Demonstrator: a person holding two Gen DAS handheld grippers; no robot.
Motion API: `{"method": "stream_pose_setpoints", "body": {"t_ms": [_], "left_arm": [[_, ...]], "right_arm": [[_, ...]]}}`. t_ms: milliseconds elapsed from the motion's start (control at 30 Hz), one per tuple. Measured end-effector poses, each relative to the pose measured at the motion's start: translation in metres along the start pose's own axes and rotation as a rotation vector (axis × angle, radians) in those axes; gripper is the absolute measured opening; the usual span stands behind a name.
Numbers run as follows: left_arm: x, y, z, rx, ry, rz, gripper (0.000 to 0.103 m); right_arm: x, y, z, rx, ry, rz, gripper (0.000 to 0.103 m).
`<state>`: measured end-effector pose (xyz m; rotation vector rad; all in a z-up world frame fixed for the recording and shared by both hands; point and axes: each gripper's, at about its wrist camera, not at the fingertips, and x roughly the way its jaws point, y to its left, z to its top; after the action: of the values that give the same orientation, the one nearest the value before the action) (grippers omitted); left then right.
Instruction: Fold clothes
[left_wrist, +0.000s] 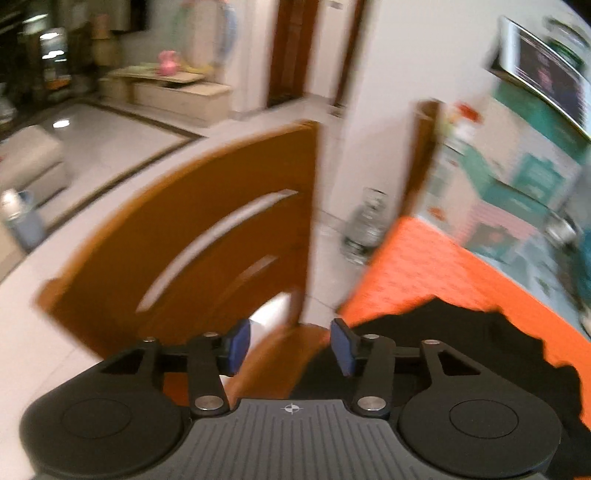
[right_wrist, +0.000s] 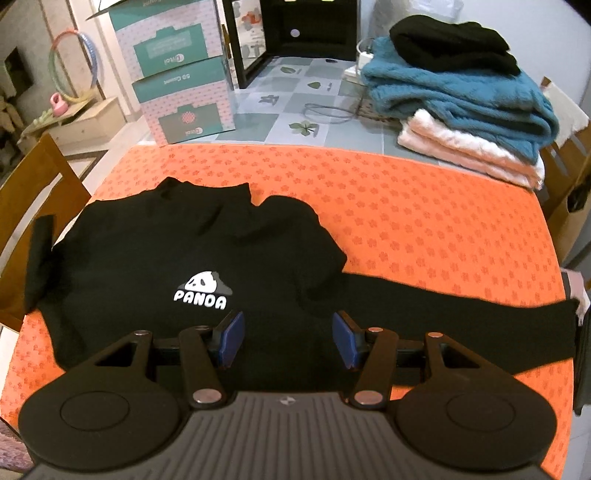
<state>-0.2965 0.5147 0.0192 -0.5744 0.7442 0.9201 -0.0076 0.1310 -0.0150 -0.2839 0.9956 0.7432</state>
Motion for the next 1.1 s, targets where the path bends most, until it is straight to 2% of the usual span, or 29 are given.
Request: {"method": "stream_pose_setpoints", "body": {"t_ms": [133, 333, 567, 733, 800, 833, 867, 900, 933, 967, 1000, 1100], "left_arm": [[0.020, -0.034, 0.000, 0.132, 0.059, -0.096, 0.056], [0.052, -0.087, 0.001, 0.325, 0.107, -0.188, 0.056], [0.113, -0.124, 0.016, 0.455, 0.152, -0.194, 0.057], [0.147, -0.139, 0.014, 0.546, 0.163, -0.161, 0.057], [0.155, -0.145, 0.010, 0.561, 0.183, -0.180, 0.053], [0.157, -0.146, 0.007, 0.565, 0.191, -0.194, 0.041], [0.158, -0.148, 0.004, 0.571, 0.198, -0.202, 0.024], [0.159, -0.149, 0.001, 0.577, 0.205, -0.210, 0.015], [0.157, -0.151, -0.001, 0.583, 0.191, -0.220, 0.008], [0.155, -0.153, -0.003, 0.590, 0.177, -0.230, 0.007], [0.149, -0.153, -0.002, 0.583, 0.154, -0.234, 0.007], [0.130, -0.152, 0.006, 0.549, 0.082, -0.254, 0.006]], "right_arm": [[0.012, -0.004, 0.017, -0.033, 0.000, -0.004, 0.059], [0.039, -0.013, 0.048, -0.086, 0.014, 0.009, 0.059], [0.095, -0.023, 0.078, -0.115, 0.073, 0.030, 0.060], [0.127, -0.022, 0.087, -0.146, 0.108, 0.070, 0.060], [0.138, -0.022, 0.090, -0.162, 0.121, 0.083, 0.059], [0.143, -0.022, 0.090, -0.161, 0.129, 0.093, 0.059], [0.145, -0.023, 0.090, -0.152, 0.135, 0.097, 0.054], [0.148, -0.023, 0.090, -0.142, 0.142, 0.101, 0.040], [0.150, -0.024, 0.090, -0.131, 0.147, 0.105, 0.031], [0.149, -0.024, 0.089, -0.114, 0.140, 0.104, 0.013], [0.146, -0.024, 0.089, -0.100, 0.125, 0.098, 0.009], [0.123, -0.028, 0.089, -0.071, 0.038, 0.058, 0.007]]}}
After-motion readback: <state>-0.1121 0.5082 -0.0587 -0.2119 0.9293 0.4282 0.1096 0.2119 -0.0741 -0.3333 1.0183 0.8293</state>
